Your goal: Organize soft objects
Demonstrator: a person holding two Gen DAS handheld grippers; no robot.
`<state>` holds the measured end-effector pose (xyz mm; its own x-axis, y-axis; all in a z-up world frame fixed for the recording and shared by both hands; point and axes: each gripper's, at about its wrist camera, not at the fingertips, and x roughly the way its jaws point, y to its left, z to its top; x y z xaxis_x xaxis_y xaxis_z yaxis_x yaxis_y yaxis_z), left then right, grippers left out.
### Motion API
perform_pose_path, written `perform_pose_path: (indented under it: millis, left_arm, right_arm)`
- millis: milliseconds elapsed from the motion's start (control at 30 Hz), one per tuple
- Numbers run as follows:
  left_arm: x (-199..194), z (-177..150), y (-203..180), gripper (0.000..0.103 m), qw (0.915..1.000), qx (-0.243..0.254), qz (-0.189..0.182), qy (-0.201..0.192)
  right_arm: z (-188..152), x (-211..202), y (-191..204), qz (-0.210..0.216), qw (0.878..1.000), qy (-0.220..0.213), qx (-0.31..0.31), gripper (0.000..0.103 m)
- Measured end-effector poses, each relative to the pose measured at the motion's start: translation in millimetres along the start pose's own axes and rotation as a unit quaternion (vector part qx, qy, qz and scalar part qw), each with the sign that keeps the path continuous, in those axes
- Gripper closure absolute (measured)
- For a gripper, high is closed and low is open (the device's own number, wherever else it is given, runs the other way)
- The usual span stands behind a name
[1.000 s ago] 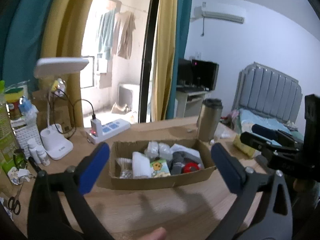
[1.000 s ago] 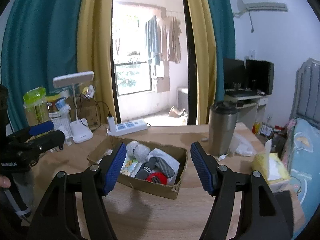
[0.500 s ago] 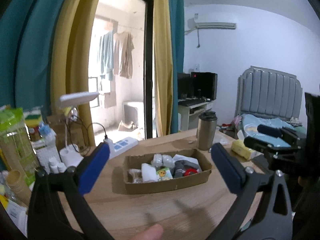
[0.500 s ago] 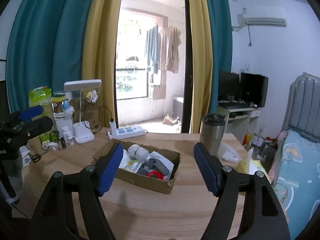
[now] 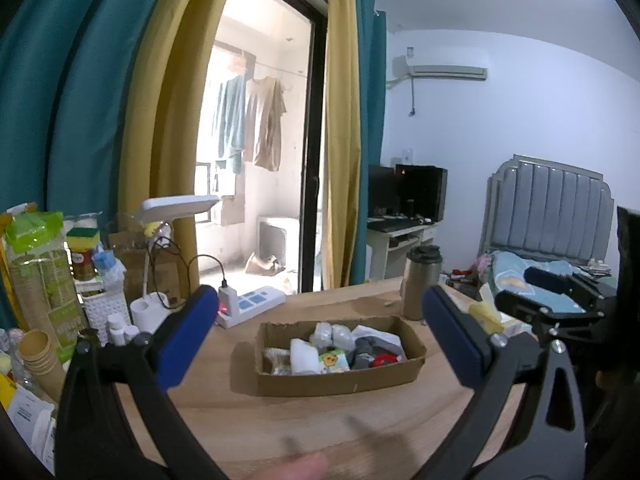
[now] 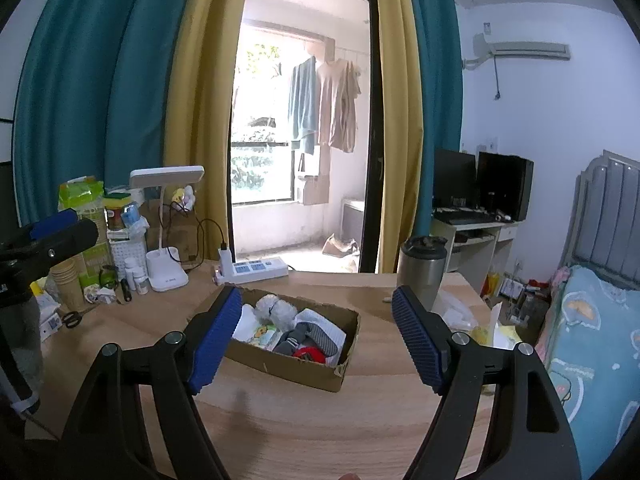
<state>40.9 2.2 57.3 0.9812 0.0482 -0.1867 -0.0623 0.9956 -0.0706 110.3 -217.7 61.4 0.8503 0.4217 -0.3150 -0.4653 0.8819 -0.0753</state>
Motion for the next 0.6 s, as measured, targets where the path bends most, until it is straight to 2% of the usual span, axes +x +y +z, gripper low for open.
perform_pose_path:
  millis: [367, 600]
  left_arm:
    - [8.3, -6.7, 1.4, 0.001, 0.9996, -0.013, -0.015, 0.02]
    - [8.5, -7.4, 0.1, 0.001, 0.9996, -0.012, -0.016, 0.018]
  right_arm:
    - [-5.9, 4.3, -4.2, -0.003, 1.0, 0.008, 0.008, 0.023]
    - [-6.8, 5.0, -6.0, -0.003, 1.0, 0.01, 0.009, 0.023]
